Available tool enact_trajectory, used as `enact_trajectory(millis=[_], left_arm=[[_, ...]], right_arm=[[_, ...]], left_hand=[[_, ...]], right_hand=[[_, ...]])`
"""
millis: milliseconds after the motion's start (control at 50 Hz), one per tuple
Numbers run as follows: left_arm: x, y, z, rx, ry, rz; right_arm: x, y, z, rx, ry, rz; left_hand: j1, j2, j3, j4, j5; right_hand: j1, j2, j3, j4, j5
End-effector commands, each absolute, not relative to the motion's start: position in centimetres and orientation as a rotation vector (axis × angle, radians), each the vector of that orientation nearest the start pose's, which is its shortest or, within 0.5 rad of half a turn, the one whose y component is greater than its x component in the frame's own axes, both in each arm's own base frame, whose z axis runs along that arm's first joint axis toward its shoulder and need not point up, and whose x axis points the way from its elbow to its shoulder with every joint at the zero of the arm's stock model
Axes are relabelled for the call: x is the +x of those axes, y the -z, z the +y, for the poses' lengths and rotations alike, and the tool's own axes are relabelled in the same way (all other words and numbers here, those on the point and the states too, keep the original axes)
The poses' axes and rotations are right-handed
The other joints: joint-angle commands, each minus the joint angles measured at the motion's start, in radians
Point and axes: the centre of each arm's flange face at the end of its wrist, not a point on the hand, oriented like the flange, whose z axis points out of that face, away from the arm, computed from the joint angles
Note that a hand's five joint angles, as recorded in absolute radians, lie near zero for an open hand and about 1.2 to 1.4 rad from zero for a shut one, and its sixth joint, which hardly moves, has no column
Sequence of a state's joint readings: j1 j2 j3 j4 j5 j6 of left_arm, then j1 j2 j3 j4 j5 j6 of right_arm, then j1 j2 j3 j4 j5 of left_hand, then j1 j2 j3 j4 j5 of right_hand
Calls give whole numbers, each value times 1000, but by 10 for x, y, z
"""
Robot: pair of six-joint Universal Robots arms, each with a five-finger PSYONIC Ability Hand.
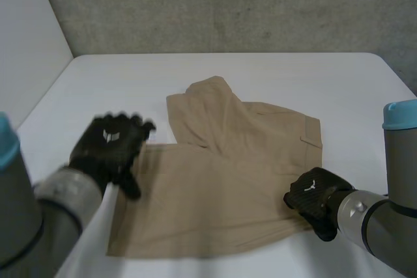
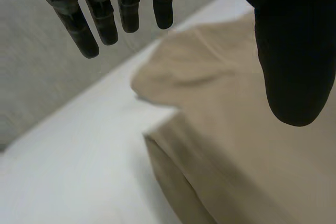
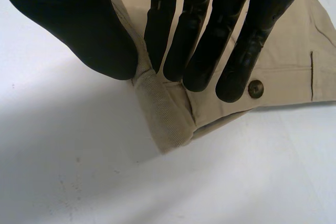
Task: Fold the shorts.
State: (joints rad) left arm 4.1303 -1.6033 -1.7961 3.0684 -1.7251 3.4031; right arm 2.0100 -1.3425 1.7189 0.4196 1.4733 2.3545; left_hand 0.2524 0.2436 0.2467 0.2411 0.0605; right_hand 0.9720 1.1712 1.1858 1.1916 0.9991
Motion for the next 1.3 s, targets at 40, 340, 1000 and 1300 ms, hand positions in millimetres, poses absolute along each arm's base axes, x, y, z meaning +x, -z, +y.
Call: enact_trajectory(millis=[40,340,1000,1300], left_arm=[[-293,-223,-258,974,1999,2365],[-335,-162,-355,1215,2037,2059],[-366,-103,-396,1514,2051,1983],[-326,-152,-374,1319,1939,1959]], right_arm=[[239,-182,-174,-1740,1255,2354],[242,-168,-179,-1739,1238,2359],[240,-156,-184,-1729,1243,2377],[236,-157,-191,-1701,1257,2404]], left_hand=[[2,11,8,14,20],[131,140,137,143,149],[1143,1152,1149,1155,1161],[1144,1153,1150,1155,1161]], right_hand=[[424,225,210,205,223],[424,225,210,205,223],[424,225,210,205,223],[424,225,210,205,223]])
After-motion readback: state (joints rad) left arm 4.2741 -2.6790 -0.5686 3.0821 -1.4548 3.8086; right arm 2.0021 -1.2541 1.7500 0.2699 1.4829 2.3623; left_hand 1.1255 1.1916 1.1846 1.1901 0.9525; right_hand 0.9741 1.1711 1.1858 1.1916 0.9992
